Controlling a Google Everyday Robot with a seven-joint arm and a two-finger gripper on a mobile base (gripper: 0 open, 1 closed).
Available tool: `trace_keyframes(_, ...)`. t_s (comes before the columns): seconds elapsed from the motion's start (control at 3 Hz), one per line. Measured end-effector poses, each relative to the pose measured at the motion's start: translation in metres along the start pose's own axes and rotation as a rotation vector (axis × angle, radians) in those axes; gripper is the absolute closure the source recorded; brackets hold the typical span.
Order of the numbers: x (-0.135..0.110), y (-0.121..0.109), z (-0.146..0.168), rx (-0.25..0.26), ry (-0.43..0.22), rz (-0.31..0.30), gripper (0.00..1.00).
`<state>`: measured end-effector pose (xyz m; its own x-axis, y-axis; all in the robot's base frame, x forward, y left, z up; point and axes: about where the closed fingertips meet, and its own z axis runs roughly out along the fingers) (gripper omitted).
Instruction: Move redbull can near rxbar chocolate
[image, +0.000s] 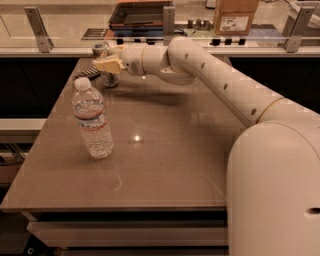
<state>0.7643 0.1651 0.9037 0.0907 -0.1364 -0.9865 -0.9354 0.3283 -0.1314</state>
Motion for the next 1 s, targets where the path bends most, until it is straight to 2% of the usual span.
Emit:
trace_keyframes(0.33,0.0070,-0.0033,0.0018,-0.001,-0.018,0.015,1.00)
trace_keyframes(0.67,0.0110,-0.0062,0.0028,-0.006,-0.038,0.029,0.84)
trace_keyframes(1.0,0.0105,-0.0040,0.0057,-0.010,-0.038,0.029,0.59)
